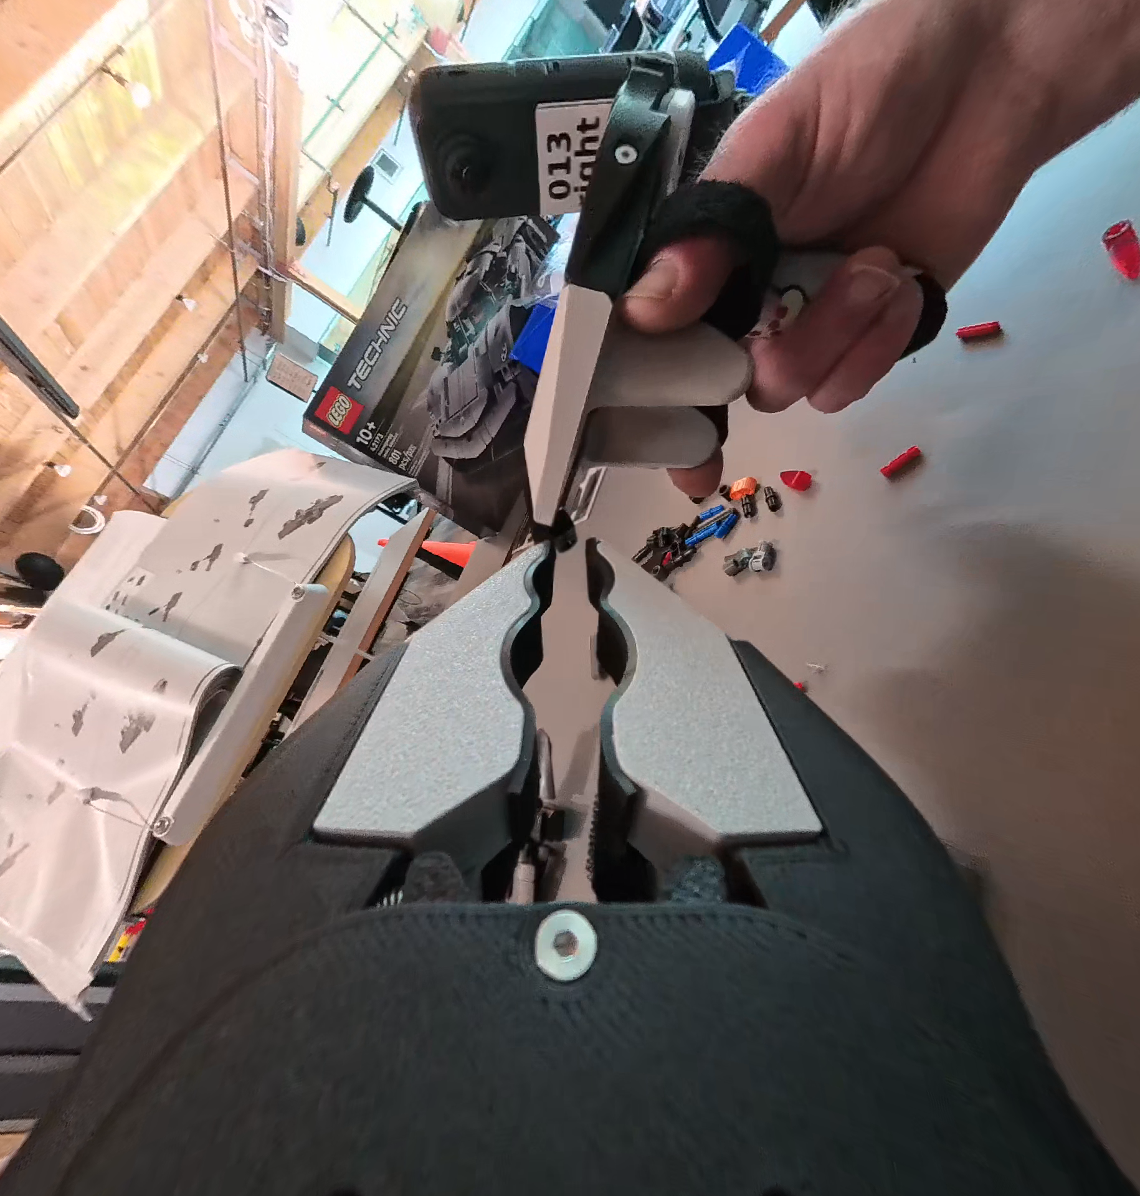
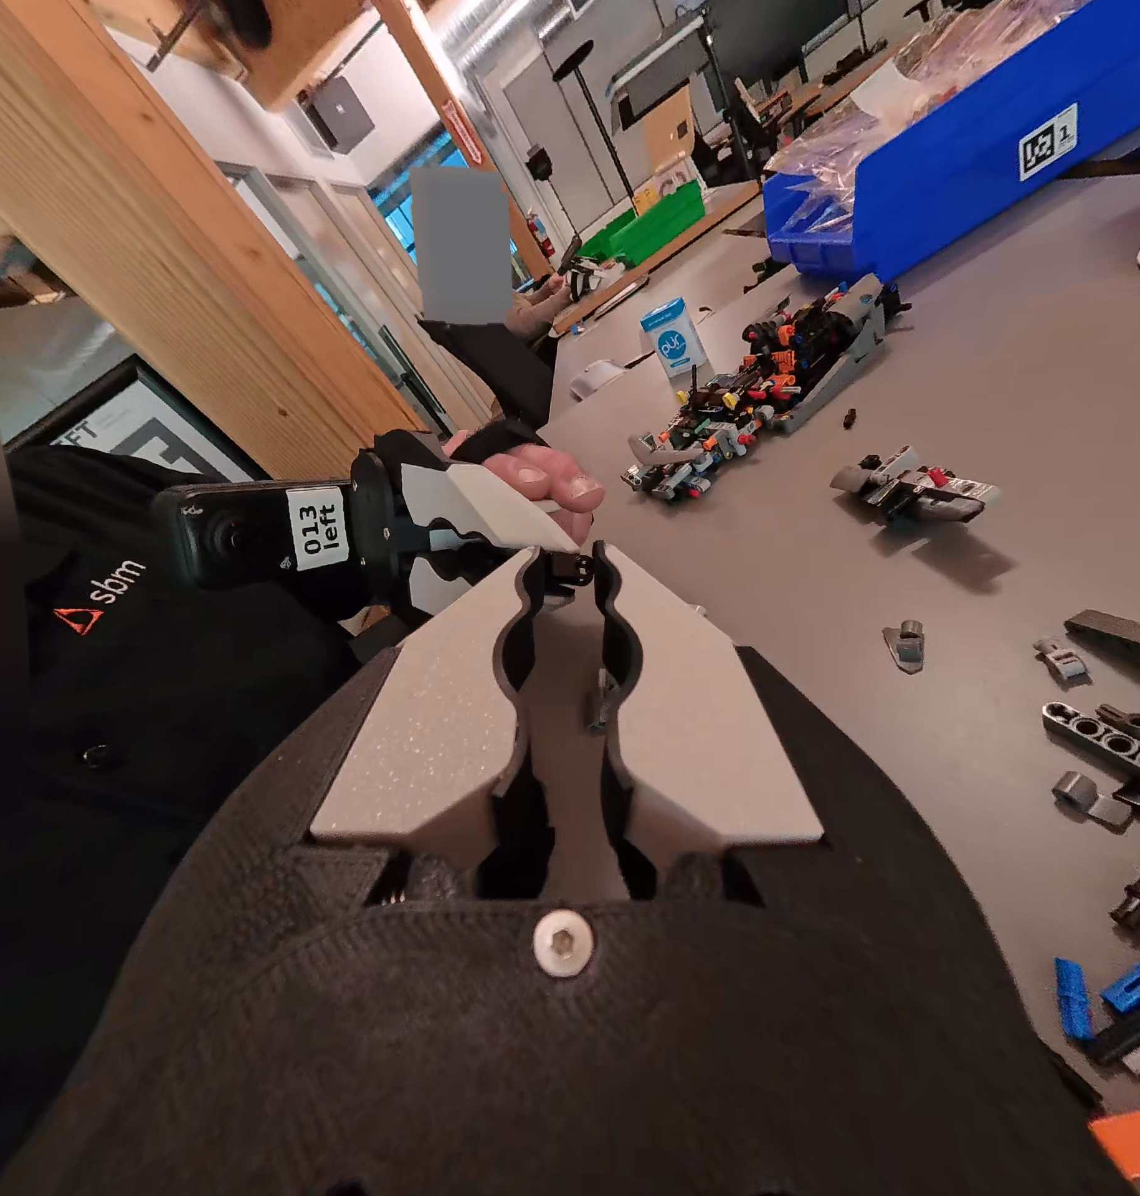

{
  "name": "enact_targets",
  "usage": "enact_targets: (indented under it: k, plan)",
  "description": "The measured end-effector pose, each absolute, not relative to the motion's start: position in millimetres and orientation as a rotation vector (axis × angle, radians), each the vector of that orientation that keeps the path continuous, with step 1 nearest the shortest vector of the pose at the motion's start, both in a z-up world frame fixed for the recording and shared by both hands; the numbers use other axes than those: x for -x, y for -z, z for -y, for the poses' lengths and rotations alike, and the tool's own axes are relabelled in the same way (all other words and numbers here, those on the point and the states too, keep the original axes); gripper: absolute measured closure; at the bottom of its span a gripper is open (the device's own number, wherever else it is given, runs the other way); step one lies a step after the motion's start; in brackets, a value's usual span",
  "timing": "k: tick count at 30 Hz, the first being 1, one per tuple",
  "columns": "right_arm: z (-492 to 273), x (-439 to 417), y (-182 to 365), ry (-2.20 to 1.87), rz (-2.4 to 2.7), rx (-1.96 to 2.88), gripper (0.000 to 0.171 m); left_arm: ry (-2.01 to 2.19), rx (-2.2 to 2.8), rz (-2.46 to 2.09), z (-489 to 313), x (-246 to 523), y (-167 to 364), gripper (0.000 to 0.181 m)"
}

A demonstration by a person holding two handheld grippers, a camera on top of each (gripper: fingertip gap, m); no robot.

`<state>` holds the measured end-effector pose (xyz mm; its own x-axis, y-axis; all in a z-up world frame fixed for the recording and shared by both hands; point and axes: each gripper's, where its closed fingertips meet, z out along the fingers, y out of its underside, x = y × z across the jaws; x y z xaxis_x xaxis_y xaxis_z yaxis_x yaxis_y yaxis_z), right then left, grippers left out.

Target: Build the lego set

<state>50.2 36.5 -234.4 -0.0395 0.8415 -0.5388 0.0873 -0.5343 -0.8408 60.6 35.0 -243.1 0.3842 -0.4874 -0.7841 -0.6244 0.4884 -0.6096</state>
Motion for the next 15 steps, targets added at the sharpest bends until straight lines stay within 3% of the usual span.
enact_targets:
  k: [3,8,10,15]
  plan:
    - [-38.4,-52.3,229.9,-1.657,0.96,1.626,0.158,-0.096,1.136,-1.245,-35.4,-61.8,241.0,0.17]
    - [-37.0,-53.5,227.0,-1.673,0.939,1.605,0.159,-0.111,1.127,-1.237,-38.5,-63.4,236.7,0.179]
    - [-38.8,-54.7,225.8,-1.671,0.915,1.596,0.171,-0.096,1.119,-1.247,-36.6,-66.3,238.0,0.181]
    - [-36.6,-53.2,231.8,-1.658,0.946,1.609,0.171,-0.077,1.118,-1.273,-34.9,-72.9,242.8,0.181]
